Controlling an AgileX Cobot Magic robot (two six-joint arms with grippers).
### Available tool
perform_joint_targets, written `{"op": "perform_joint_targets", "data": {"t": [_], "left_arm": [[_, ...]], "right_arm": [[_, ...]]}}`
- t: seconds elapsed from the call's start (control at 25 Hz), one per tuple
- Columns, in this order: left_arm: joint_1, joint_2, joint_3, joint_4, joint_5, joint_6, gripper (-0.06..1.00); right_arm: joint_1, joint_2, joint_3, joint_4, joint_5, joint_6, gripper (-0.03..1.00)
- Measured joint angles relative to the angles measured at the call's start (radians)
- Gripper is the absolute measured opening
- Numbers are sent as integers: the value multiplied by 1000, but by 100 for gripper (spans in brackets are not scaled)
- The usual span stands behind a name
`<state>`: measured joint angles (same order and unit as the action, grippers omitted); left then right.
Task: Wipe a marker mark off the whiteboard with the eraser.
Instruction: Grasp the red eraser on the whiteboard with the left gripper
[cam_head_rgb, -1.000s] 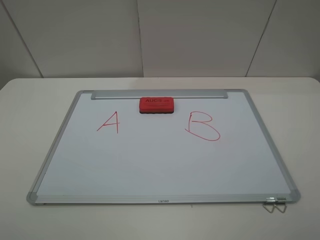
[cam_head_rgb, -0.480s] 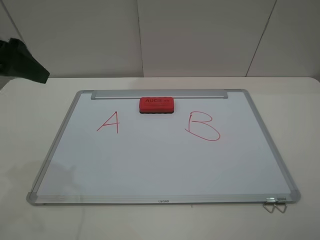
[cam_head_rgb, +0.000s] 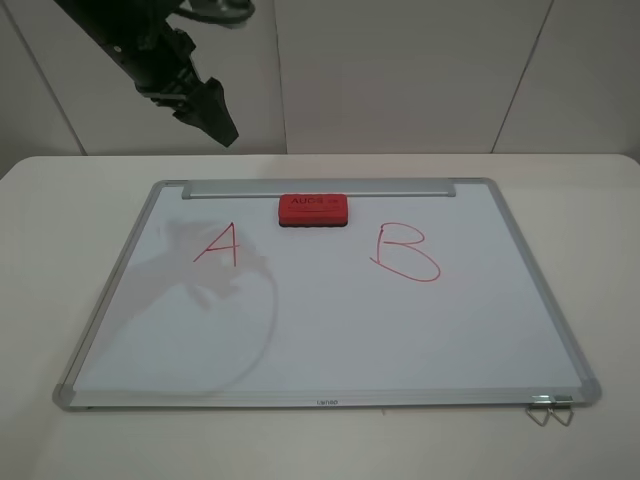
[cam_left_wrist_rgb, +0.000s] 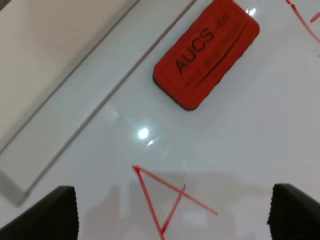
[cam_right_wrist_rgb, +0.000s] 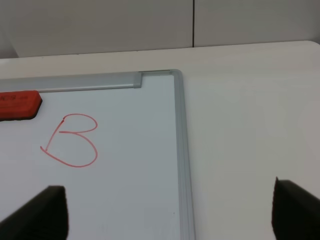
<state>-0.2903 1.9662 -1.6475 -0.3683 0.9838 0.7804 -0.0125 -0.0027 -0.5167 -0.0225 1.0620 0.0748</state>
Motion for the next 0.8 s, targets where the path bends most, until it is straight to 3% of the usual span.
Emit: {"op": "perform_joint_targets", "data": {"t": [0.28,0.48,0.6,0.8], "left_arm": [[-125,185,-117,22,9,61,76],[-191,247,-121,179,6,61,76],[-216,263,-121,237,-37,63,76],[-246,286,-121,254,-155,150,76]], "right_arm": [[0,0,0,0,0,0,72],[0,0,0,0,0,0,72],[0,0,0,0,0,0,72],[0,0,0,0,0,0,72]]}}
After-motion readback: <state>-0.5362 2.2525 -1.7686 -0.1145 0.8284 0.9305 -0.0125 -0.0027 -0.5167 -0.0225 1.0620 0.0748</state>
